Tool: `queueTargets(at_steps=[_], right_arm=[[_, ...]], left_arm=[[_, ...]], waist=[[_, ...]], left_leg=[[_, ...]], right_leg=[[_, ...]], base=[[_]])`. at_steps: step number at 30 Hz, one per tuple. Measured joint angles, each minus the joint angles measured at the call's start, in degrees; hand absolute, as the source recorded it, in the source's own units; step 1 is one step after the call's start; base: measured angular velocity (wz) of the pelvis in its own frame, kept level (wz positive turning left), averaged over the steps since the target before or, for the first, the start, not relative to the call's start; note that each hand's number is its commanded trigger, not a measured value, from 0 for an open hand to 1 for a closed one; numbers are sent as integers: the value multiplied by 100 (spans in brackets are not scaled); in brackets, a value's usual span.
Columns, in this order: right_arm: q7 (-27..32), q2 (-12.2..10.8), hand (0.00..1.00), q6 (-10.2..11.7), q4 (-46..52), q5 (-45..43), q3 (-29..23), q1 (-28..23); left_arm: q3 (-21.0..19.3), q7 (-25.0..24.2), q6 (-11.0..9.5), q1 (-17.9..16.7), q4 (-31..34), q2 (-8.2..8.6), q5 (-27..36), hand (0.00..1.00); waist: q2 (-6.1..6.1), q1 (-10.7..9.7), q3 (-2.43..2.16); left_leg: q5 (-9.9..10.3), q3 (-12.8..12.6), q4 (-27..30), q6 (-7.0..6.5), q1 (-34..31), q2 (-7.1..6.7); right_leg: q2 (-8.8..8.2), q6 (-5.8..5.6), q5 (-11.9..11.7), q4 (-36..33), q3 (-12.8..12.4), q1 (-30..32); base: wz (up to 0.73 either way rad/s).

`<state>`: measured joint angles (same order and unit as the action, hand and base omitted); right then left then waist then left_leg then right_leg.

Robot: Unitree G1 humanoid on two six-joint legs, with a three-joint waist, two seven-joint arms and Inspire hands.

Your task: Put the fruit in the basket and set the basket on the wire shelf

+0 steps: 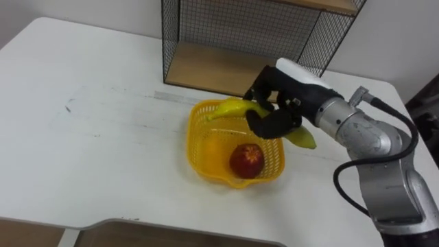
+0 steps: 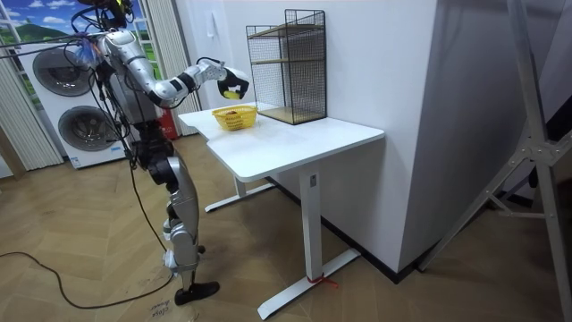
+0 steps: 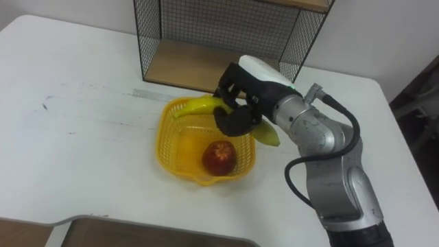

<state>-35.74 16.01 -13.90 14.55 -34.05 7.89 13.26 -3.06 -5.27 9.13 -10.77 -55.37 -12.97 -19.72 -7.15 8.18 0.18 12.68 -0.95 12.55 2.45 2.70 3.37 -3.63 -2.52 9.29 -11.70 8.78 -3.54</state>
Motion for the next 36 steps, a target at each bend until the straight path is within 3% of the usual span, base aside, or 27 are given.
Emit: queueTargets(at_steps=[2,3,5,6,7,23,36], right_arm=[[-12,-6,100,0,0,0,0,-1],[-16,-7,80,0,0,0,0,-1],[-21,-7,56,0,0,0,0,-1],[-26,-8,36,0,0,0,0,-1],[-35,-9,0,0,0,-1,0,-1],[-180,-126,0,-127,6,-5,250,-1],[-197,-125,0,-125,6,18,231,-125]], left_arm=[[0,0,0,0,0,0,0,0],[0,0,0,0,0,-3,0,0],[-1,0,0,0,0,-8,0,0],[-1,0,0,1,0,-14,0,0],[-1,1,0,2,1,-21,1,0],[159,229,12,5,2,-25,5,0],[161,233,12,2,-9,13,120,0]], waist=[[-1,0,2],[-4,0,3],[-11,-1,11],[-19,-2,17],[-25,-2,24],[-51,6,20],[-9,-11,50]], left_leg=[[0,1,0,0,-1,0],[0,1,1,0,-1,0],[0,1,1,0,-2,0],[0,1,2,0,-3,0],[0,2,2,0,-5,0],[-1,15,-31,-1,-43,0],[-1,32,-23,-1,-46,0]], right_leg=[[0,0,0,0,0,0],[0,0,0,0,0,0],[0,0,0,0,0,0],[0,0,0,0,1,0],[0,0,0,1,1,0],[0,0,-1,1,11,56],[2,0,-1,2,13,48]], base=[[0],[0],[0],[0],[0],[0],[0]])
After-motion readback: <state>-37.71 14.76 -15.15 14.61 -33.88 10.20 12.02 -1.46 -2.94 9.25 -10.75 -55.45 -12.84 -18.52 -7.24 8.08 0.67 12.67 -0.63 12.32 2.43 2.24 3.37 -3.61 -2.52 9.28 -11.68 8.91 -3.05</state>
